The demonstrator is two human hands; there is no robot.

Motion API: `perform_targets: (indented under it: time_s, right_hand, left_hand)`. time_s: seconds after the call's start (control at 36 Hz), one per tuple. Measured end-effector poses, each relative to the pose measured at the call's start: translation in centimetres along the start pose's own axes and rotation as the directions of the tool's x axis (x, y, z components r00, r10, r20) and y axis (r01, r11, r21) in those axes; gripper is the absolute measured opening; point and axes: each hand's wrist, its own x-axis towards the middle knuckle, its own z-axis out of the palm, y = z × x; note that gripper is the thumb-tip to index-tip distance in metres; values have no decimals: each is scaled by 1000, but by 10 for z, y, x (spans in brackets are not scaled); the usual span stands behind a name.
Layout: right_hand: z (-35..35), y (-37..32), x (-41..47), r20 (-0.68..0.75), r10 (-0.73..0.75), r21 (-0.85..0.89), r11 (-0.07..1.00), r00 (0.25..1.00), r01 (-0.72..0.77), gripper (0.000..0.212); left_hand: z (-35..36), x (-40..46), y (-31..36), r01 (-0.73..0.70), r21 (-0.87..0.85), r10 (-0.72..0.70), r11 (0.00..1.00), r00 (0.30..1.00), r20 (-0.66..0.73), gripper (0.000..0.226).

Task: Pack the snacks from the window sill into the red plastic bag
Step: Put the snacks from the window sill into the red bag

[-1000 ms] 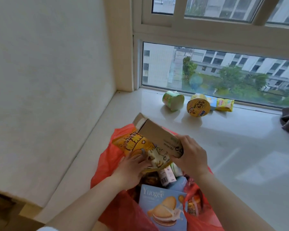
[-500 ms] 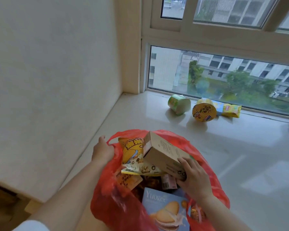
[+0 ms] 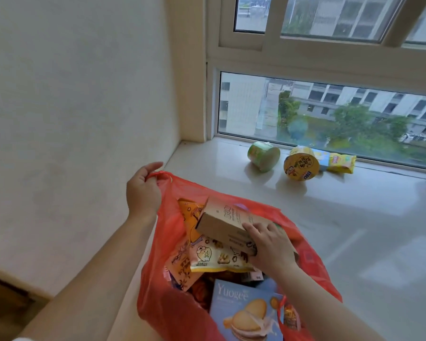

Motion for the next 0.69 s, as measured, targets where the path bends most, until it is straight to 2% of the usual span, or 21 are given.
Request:
perform_targets:
  time_s: [0.11, 0.22, 0.33, 0.42, 0.53, 0.61, 0.67, 0.69]
  right_hand:
    - [-10, -14, 8, 50, 59, -58, 997, 997, -56, 60]
    - [-9, -46, 15, 58, 99, -58, 994, 993, -95, 54]
    - [2, -48, 14, 157, 286, -119, 956, 945, -270, 47]
    - [2, -33, 7, 142, 356, -170, 928, 924, -332, 50]
    - [9, -27, 2, 200, 324, -123, 945, 925, -305, 57]
    - [13, -27, 2, 274, 337, -138, 941, 901, -311, 79]
    - [13, -30, 3, 227, 309, -157, 948, 924, -278, 85]
    - [12, -32, 3, 147, 259, -132, 962, 955, -240, 83]
  left_hand:
    - [0, 1, -3, -52, 109, 51, 993, 999, 14, 37]
    - [3, 4, -10, -8, 117, 3, 993, 999, 43, 32]
    - [-6, 15, -7, -19, 134, 17, 991, 1000, 15, 36]
    - [-10, 21, 2, -37, 72, 38, 997, 999, -10, 37]
    - [-3, 5, 6, -177, 50, 175, 983, 983, 45, 38]
    - [0, 1, -6, -184, 162, 170, 970, 981, 99, 35]
    - [-4, 2, -15, -156, 306, 122, 939, 984, 128, 24]
    - [-7, 3, -20, -152, 383, 106, 911, 984, 141, 20]
